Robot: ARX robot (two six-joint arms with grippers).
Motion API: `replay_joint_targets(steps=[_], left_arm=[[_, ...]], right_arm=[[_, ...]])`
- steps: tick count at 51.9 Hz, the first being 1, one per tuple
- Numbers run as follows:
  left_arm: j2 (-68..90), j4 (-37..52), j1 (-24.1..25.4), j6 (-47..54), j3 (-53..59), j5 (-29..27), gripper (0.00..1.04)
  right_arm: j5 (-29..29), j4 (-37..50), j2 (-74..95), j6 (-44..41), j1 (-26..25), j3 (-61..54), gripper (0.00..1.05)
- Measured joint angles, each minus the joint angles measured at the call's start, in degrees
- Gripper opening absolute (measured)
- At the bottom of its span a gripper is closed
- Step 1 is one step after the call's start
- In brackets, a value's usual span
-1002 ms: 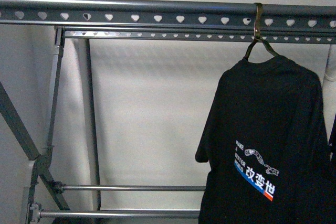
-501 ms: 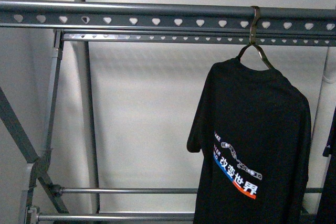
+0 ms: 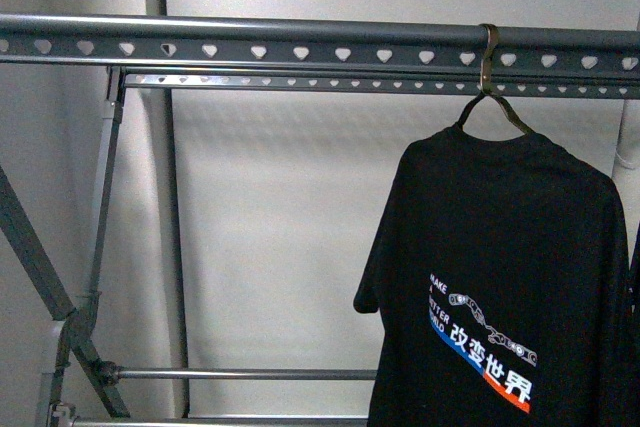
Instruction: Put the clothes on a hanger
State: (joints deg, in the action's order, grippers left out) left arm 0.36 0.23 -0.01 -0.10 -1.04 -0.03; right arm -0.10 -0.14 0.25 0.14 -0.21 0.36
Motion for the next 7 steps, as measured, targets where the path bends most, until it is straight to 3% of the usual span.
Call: replay_joint_targets(steps=[4,7], left_arm=[[-0.02,0.00,0.00,0.00,0.00,0.00,0.04],[-0.07,0.00,0.00,-0.02,0.00,0.00,0.14]], right_arm=[[0.00,0.00,0.00,0.00,0.00,0.00,0.02],[0.02,0.00,0.00,-0.09,0.00,0.00,0.13]])
